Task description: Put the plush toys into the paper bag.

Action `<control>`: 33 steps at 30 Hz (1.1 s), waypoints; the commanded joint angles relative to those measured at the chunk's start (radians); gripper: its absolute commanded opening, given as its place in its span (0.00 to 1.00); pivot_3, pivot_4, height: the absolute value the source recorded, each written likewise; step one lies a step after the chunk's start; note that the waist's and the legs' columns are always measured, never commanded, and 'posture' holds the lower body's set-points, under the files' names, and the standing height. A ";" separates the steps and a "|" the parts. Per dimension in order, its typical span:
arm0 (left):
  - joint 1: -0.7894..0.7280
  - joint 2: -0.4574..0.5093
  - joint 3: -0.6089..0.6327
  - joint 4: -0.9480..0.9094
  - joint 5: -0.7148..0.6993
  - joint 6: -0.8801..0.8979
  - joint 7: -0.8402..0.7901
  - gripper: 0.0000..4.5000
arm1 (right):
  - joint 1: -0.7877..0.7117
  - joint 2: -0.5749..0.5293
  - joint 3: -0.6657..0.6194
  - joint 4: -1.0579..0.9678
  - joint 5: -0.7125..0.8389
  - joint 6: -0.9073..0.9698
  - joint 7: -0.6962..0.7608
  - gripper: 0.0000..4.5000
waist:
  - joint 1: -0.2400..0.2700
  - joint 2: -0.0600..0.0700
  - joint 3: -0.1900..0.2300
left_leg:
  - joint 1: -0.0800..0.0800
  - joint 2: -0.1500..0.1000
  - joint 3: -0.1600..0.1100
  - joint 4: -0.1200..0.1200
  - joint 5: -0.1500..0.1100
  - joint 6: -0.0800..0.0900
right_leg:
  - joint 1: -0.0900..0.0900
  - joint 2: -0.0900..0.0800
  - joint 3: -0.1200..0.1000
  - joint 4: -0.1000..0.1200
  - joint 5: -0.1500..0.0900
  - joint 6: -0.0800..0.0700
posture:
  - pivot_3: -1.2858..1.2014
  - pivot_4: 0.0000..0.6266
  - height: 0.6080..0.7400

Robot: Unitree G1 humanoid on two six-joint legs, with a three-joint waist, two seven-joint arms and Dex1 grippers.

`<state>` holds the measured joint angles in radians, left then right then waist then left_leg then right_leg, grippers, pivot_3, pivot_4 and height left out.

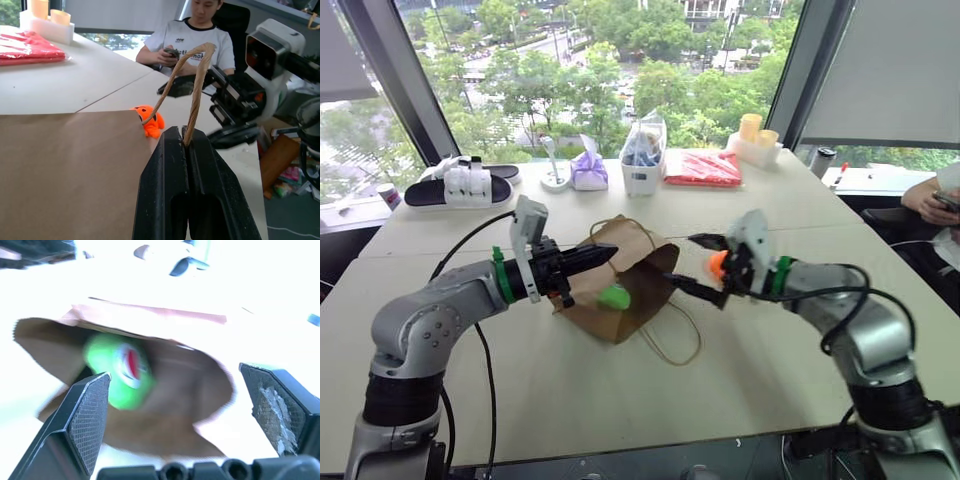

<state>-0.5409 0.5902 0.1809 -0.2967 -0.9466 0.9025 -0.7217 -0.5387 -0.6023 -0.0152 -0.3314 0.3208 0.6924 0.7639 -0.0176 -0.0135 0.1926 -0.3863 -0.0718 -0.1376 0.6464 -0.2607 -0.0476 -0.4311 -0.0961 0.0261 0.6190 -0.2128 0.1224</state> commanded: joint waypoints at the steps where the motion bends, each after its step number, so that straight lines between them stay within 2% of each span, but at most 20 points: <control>1: 0.000 0.011 0.017 -0.032 -0.013 -0.019 -0.014 0.00 | -0.006 -0.030 0.010 0.164 -0.101 -0.114 -0.052 0.99 | 0.000 0.000 0.000 | 0.000 0.000 0.000 0.000 0.000 0.000 | 0.000 0.000 0.000 0.000 0.000 0.000 | 0.52 0.24 1.00; 9: -0.008 0.011 0.012 -0.047 -0.010 -0.017 -0.003 0.00 | -0.157 0.081 0.123 0.687 -0.339 -0.346 -0.267 0.99 | -0.004 0.000 0.000 | 0.000 0.000 0.001 0.000 0.000 0.000 | 0.000 0.000 0.001 0.000 0.000 0.000 | 0.52 0.24 1.00; 15: 0.002 0.019 0.021 -0.061 -0.009 -0.015 0.009 0.00 | -0.262 0.112 0.195 0.880 -0.461 -0.374 -0.336 0.99 | -0.001 0.000 0.000 | -0.001 0.000 0.001 0.000 0.000 0.000 | -0.001 0.000 0.001 -0.001 0.000 0.000 | 0.52 0.24 1.00; 18: 0.007 0.023 0.023 -0.065 -0.008 -0.017 0.013 0.00 | -0.281 0.125 0.185 0.898 -0.460 -0.377 -0.343 0.79 | 0.000 0.000 0.000 | -0.001 -0.001 0.001 0.000 0.000 0.000 | -0.001 0.000 0.001 -0.001 0.000 0.000 | 0.52 0.24 1.00; 22: 0.010 0.024 0.024 -0.066 -0.008 -0.019 0.015 0.00 | -0.274 0.115 0.173 0.874 -0.459 -0.368 -0.327 0.32 | -0.002 0.000 0.000 | -0.001 0.000 0.001 0.000 0.000 0.000 | -0.001 0.000 0.001 -0.001 0.000 0.000 | 0.52 0.24 1.00; 25: 0.008 0.022 0.022 -0.062 -0.004 -0.023 0.017 0.00 | -0.255 0.094 0.165 0.817 -0.455 -0.352 -0.308 0.02 | -0.002 0.000 0.000 | -0.001 0.000 0.001 0.000 0.000 0.000 | -0.001 0.000 0.001 0.000 0.000 0.000 | 0.52 0.24 1.00; 28: 0.000 0.019 0.020 -0.055 -0.006 -0.022 0.020 0.00 | -0.187 0.085 0.104 0.552 -0.325 -0.201 -0.192 0.00 | -0.002 0.000 0.000 | -0.001 0.000 0.001 -0.001 0.000 0.000 | -0.001 0.000 0.001 0.000 0.000 0.000 | 0.52 0.24 1.00; 33: -0.011 0.018 0.025 -0.048 -0.018 -0.018 0.019 0.00 | -0.030 0.004 0.064 0.122 -0.168 0.039 -0.044 0.00 | 0.003 0.000 0.000 | -0.002 -0.001 0.000 0.000 0.000 0.000 | -0.002 0.000 0.001 -0.001 0.000 0.000 | 0.52 0.24 1.00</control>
<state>-0.5326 0.5993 0.1810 -0.3238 -0.9496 0.9010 -0.6976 -0.5800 -0.5803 0.0831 -0.0771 0.0947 0.6716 0.6816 -0.0142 -0.0131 0.1929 -0.3885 -0.0723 -0.1376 0.6465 -0.2610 -0.0471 -0.4326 -0.0965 0.0269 0.6184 -0.2126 0.1225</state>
